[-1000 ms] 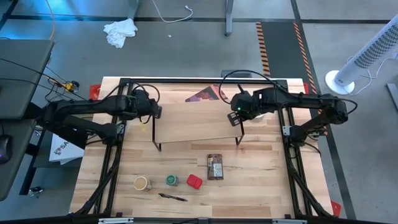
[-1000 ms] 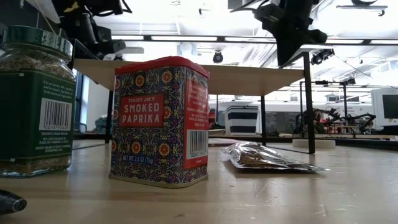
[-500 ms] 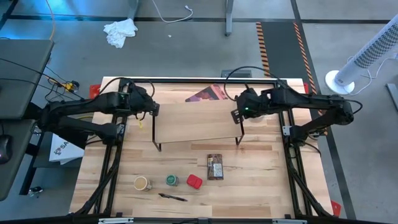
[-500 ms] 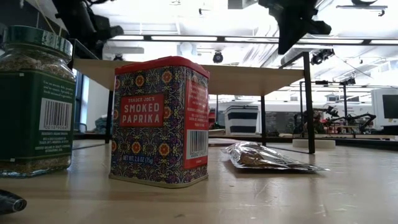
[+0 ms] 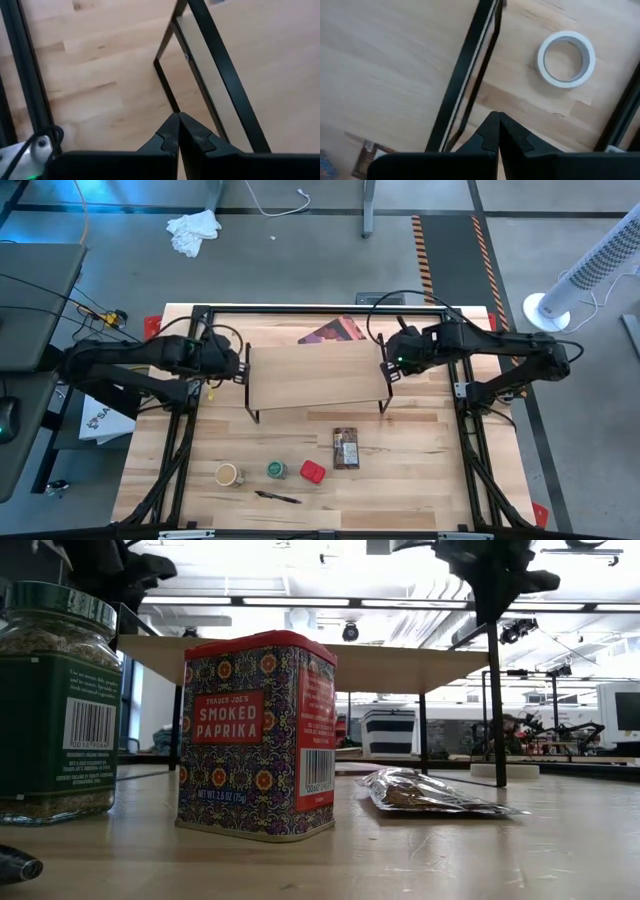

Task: Shelf spices
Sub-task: Adjust the shelf

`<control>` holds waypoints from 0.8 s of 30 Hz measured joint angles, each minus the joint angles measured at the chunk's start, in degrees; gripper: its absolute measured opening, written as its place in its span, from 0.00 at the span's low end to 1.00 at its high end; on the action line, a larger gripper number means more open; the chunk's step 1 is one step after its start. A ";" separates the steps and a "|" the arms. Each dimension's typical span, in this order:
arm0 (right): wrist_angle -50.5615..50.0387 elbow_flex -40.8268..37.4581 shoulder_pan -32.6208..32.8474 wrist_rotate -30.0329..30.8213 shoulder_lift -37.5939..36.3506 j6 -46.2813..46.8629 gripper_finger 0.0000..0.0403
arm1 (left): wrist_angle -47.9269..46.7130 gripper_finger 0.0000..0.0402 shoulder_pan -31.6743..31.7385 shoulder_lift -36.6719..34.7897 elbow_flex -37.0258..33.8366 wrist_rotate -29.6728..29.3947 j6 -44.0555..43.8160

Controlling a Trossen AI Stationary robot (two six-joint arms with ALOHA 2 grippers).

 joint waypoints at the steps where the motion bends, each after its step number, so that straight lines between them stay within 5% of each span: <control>1: 0.34 -0.58 0.00 -0.23 0.24 -0.10 0.00 | 0.07 0.00 -0.66 0.49 0.00 -0.17 -0.75; 13: 6.93 -6.43 0.00 -4.55 0.58 -0.07 0.00 | 3.64 0.00 -3.74 5.55 -0.07 -2.00 -4.18; 24: 9.95 -6.48 2.84 -5.14 0.58 3.13 0.00 | 4.87 0.00 -0.42 5.74 -0.07 -5.30 -1.97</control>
